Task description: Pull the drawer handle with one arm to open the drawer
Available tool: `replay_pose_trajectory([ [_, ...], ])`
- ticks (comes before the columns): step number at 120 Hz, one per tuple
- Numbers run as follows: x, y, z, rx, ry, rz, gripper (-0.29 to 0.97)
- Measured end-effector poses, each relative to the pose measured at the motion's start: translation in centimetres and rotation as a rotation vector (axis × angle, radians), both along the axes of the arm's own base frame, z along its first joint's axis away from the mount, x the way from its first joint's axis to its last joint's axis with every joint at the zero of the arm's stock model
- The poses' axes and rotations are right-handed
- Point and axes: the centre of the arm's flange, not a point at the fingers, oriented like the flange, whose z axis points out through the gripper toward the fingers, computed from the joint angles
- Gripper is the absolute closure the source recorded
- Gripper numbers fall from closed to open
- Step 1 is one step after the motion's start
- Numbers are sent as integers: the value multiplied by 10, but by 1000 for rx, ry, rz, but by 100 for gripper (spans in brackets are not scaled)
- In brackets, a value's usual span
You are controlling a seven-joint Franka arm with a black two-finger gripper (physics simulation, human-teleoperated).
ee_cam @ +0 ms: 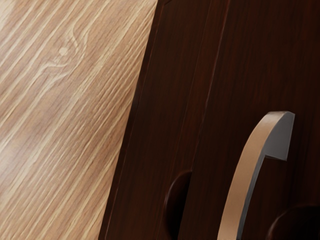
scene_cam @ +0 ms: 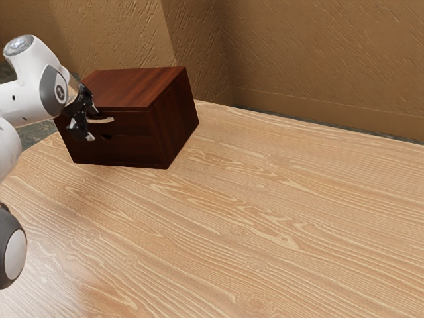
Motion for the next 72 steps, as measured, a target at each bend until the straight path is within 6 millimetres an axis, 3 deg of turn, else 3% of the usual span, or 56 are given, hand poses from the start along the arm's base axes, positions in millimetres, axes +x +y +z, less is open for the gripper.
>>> replay_pose_trajectory([
  [72, 1, 0, 0, 0, -6, 8, 30],
])
